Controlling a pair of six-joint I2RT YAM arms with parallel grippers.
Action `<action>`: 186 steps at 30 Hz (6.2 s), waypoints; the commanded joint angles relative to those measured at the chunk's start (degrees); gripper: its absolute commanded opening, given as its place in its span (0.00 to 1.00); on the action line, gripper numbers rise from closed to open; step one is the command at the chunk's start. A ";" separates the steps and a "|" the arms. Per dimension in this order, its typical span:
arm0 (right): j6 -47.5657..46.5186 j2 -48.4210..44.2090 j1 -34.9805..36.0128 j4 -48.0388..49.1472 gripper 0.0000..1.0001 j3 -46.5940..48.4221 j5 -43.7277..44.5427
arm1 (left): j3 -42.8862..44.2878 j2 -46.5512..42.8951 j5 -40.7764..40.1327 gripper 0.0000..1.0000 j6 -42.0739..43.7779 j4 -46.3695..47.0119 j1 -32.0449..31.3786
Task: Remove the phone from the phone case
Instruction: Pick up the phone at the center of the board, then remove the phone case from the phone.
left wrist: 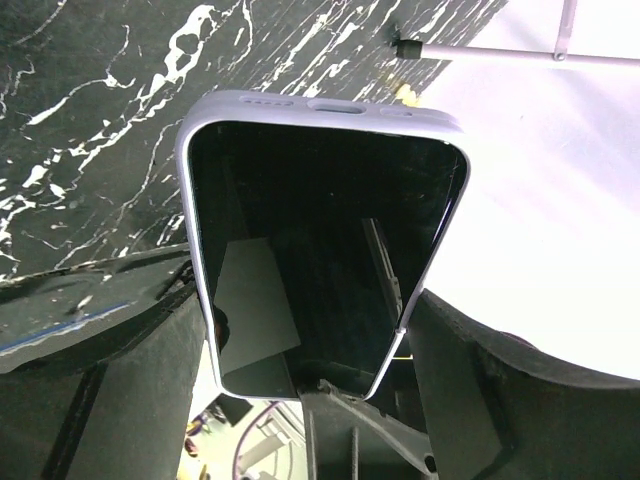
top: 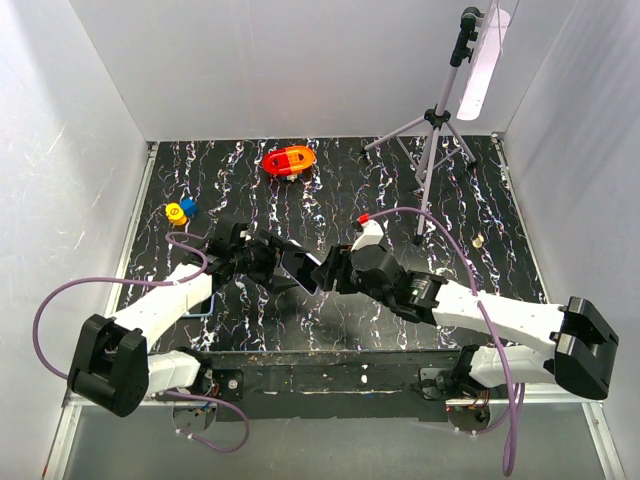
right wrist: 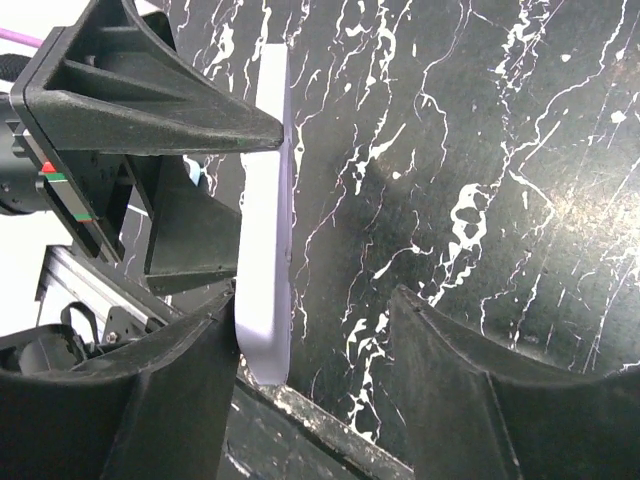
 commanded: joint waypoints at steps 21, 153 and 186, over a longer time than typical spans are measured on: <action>-5.05 2.69 -1.10 1.44 0.01 2.69 2.49 | 6.79 5.98 2.31 0.98 10.96 3.16 -2.49; 20.78 3.11 -33.80 28.14 0.28 4.27 -56.31 | -9.12 -3.51 -0.15 0.00 8.70 66.25 -12.33; 25.89 -3.30 -46.46 28.08 0.01 3.56 -69.85 | -5.17 -5.37 11.00 0.59 18.02 51.29 -11.19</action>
